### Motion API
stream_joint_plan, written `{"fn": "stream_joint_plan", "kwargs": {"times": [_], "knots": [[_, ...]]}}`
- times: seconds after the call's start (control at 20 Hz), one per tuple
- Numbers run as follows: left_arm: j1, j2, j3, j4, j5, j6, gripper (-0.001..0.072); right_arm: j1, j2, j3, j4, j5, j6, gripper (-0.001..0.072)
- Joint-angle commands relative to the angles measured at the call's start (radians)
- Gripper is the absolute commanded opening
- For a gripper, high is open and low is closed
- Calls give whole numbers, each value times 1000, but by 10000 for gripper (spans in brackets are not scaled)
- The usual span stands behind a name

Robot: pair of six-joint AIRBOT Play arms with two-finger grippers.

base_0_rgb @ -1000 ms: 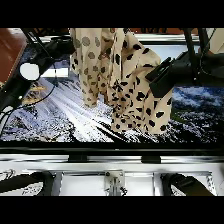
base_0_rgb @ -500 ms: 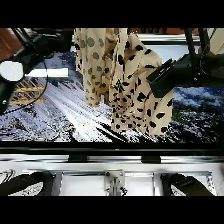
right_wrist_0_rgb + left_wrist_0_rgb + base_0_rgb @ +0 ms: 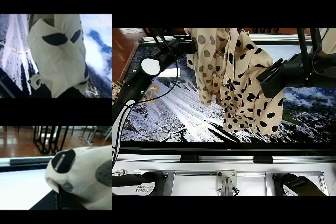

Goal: Fold the shirts.

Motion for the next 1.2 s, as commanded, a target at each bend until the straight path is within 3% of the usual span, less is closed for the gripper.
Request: {"fn": "stream_joint_plan", "kwargs": {"times": [0.0, 0.35, 0.65, 0.85, 1.0, 1.15], "knots": [[-4, -15, 23, -14, -17, -1, 45, 0, -1, 0, -2, 2, 2, 43], [93, 134, 23, -13, -302, -1, 42, 0, -1, 0, -106, 33, 42, 43], [45, 295, 24, -14, -299, -1, 41, 0, -16, 0, -99, 39, 58, 43], [-102, 374, 24, -49, -290, 0, 41, 0, -43, 0, -90, 21, 83, 43], [-292, 410, 26, -91, -278, 35, 41, 0, -56, 0, -73, -45, 104, 43], [-419, 448, 26, -36, -416, 97, 40, -1, -55, 2, -138, -106, 152, 43]]}}
